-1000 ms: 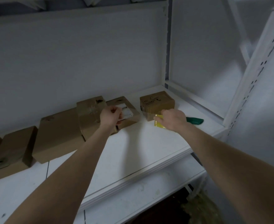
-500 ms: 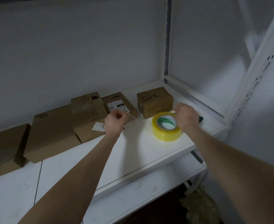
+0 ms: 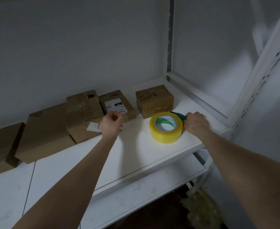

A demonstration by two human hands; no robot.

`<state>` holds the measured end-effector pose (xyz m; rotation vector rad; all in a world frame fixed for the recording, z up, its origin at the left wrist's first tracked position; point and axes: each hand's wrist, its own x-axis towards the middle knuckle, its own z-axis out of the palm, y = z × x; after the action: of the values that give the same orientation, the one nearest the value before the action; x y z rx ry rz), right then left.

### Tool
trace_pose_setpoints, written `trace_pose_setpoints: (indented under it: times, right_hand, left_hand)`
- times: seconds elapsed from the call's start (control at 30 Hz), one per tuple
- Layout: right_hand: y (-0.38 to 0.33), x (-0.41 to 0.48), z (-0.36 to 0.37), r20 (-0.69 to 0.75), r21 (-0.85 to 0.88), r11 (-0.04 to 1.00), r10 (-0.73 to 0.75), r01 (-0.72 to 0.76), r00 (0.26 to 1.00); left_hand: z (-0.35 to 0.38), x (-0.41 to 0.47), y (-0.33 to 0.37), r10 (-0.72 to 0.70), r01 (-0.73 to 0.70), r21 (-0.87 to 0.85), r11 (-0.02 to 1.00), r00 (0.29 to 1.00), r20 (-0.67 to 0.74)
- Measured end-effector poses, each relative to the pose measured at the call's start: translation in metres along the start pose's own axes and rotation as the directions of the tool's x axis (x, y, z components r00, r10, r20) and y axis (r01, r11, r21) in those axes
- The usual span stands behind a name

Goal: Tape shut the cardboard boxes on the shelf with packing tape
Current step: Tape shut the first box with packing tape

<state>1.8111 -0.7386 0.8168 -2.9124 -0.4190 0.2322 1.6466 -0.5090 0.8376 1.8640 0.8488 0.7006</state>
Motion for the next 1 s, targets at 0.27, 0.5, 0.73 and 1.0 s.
trace_pose_setpoints:
  times: [0.27, 0.5, 0.73, 1.0]
  right_hand:
    - [-0.003, -0.025, -0.019, 0.035, 0.797, 0.589, 0.171, -0.130, 0.985]
    - [-0.026, -0.076, -0.037, 0.187, 0.975, -0.094, -0.127, -0.199, 0.974]
    - [-0.059, -0.119, -0.027, 0.154, 0.943, -0.268, -0.170, -0.196, 0.973]
    - [-0.074, -0.131, -0.006, 0.138, 0.990, 0.010, 0.039, -0.139, 0.990]
  left_hand:
    - [-0.016, -0.005, -0.005, 0.045, -0.043, -0.032, 0.999, 0.996, 0.081]
    - [-0.032, -0.014, -0.011, 0.064, -0.052, -0.073, 0.996, 0.983, 0.173]
    - [-0.039, -0.023, -0.014, 0.103, -0.085, -0.088, 0.992, 0.967, 0.232]
    - [-0.044, -0.028, -0.020, 0.081, -0.056, -0.108, 0.993, 0.969, 0.234]
